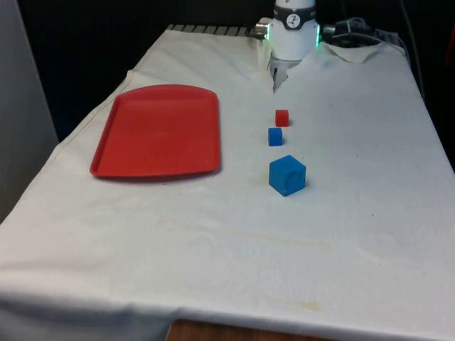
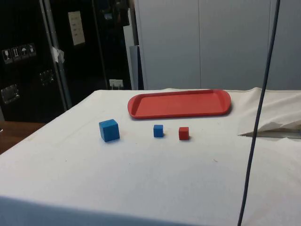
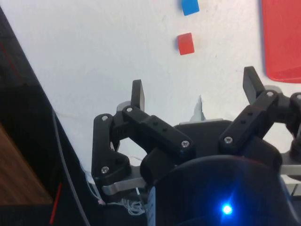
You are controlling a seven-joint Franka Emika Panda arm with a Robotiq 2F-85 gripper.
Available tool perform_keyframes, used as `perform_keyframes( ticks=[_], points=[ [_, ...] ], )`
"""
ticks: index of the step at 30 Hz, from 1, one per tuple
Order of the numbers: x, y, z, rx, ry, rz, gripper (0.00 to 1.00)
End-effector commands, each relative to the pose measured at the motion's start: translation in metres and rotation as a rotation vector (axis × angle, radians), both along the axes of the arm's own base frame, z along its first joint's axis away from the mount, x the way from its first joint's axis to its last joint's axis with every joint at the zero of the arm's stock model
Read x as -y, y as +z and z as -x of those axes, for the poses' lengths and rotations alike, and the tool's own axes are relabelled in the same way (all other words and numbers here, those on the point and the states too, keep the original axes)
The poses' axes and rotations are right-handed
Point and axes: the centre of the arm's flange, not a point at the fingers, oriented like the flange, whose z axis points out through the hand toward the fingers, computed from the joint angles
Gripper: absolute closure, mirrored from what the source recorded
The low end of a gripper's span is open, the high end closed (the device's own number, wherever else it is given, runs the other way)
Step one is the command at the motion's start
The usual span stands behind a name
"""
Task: Pick up the largest block and place it onto the tray.
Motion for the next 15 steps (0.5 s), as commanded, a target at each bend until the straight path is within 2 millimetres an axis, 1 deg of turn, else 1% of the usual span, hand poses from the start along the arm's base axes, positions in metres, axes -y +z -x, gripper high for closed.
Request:
perform_keyframes(
  ticks=[1, 2, 3, 8, 10, 11, 15],
  points=[
    [-0.001, -0.003, -0.004, -0.002, 0.001, -0.002, 0.0],
    [0.0, 0.0, 0.0, 0.0, 0.0, 0.0, 0.0],
    [-0.002, -0.004, -0.006, 0.0, 0.0, 0.003, 0.0],
    [-0.008, -0.012, -0.018, 0.015, -0.003, 0.023, 0.0],
    [-0.011, -0.015, -0.022, 0.026, -0.005, 0.026, 0.0],
    [-0.009, -0.015, -0.02, 0.017, -0.004, 0.031, 0.0],
    [-0.018, -0.019, -0.028, 0.049, -0.003, 0.029, 0.0]
  ],
)
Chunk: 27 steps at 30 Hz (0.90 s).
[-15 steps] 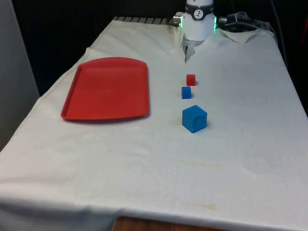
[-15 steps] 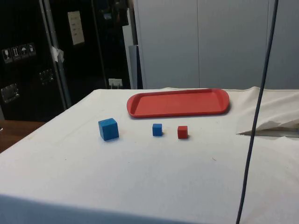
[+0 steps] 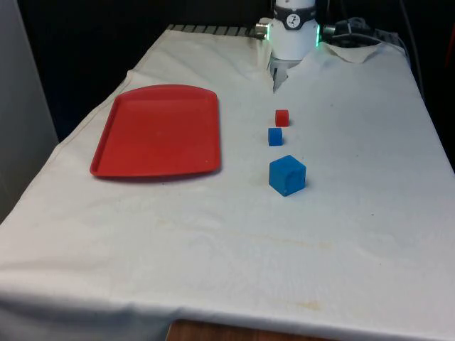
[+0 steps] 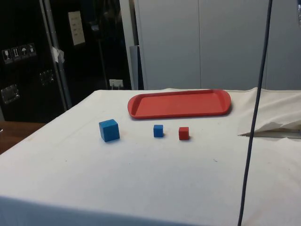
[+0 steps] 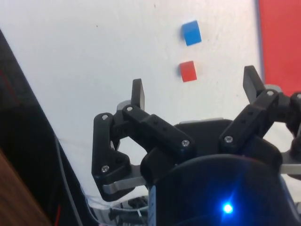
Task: Pick up the largest block and place it onto the tray.
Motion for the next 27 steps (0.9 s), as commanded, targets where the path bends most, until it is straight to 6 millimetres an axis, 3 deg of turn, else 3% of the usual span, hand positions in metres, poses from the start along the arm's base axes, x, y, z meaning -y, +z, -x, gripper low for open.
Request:
perform_keyframes(
  ticks=[1, 15, 22, 23, 27],
  points=[
    [-0.003, -0.001, -0.002, 0.014, -0.003, -0.005, 0.0],
    [-0.023, -0.034, -0.011, 0.04, 0.009, 0.01, 0.0],
    [-0.032, -0.06, -0.015, 0.063, 0.006, -0.002, 0.0],
    [-0.03, -0.054, -0.014, 0.052, 0.007, 0.008, 0.0],
    [-0.034, -0.073, -0.015, 0.064, 0.008, -0.005, 0.0]
  ],
)
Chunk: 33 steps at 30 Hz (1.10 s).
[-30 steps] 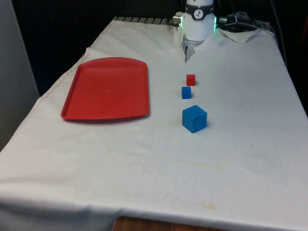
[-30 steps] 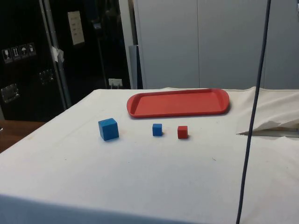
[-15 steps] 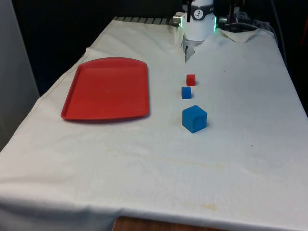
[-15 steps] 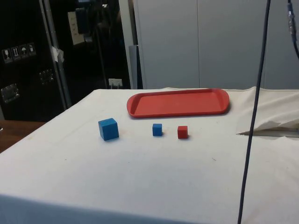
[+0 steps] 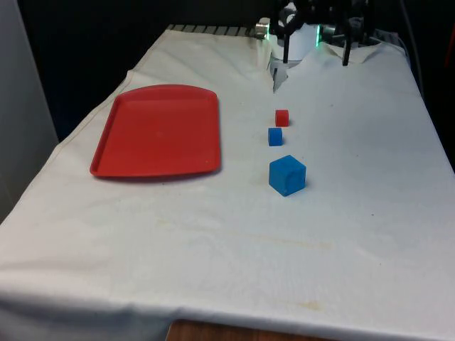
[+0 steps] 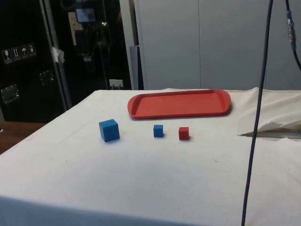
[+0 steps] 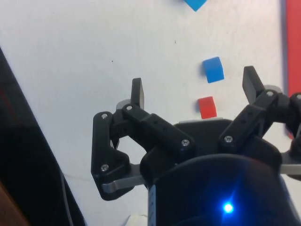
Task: Pick up the largest block and place it onto the tray.
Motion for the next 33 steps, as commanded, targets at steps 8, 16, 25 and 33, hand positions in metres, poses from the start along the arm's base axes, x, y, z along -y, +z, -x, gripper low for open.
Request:
perform_keyframes(
  ticks=[8, 16, 25, 33],
  points=[
    [-0.003, -0.028, 0.0, 0.017, -0.001, -0.008, 0.0],
    [-0.001, -0.05, 0.0, 0.039, -0.011, 0.006, 0.0],
    [0.012, -0.077, -0.001, 0.045, -0.047, 0.021, 0.0],
    [0.02, -0.095, -0.003, 0.049, -0.078, 0.034, 0.0]
  ],
)
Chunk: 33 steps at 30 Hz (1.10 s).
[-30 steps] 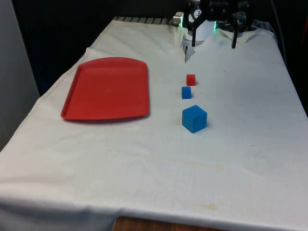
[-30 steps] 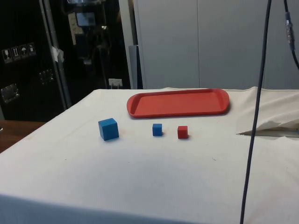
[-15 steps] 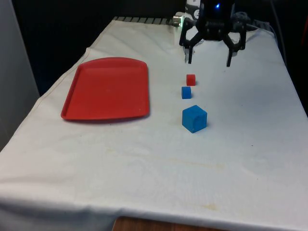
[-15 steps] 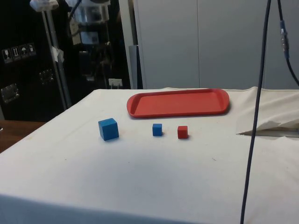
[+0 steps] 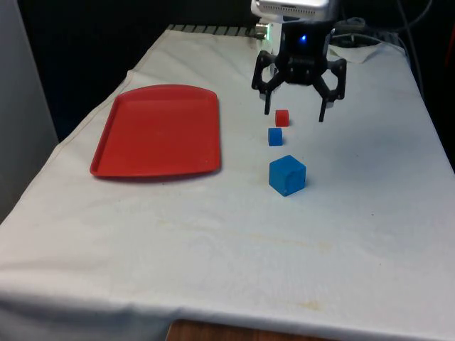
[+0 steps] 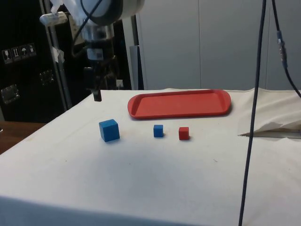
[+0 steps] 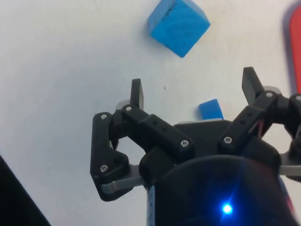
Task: Pick up the largest block and place it onto the tray.
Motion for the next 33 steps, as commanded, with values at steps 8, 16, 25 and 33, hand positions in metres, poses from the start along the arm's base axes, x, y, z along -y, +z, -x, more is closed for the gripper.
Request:
perform_keyframes(
  ticks=[8, 16, 25, 33],
  points=[
    [0.002, -0.012, -0.004, 0.022, -0.037, -0.011, 0.0],
    [-0.002, -0.021, -0.005, 0.041, -0.077, -0.023, 0.0],
    [-0.004, -0.038, -0.006, 0.05, -0.149, -0.016, 0.0],
    [-0.007, -0.054, -0.006, 0.054, -0.21, -0.007, 0.0]
  ],
)
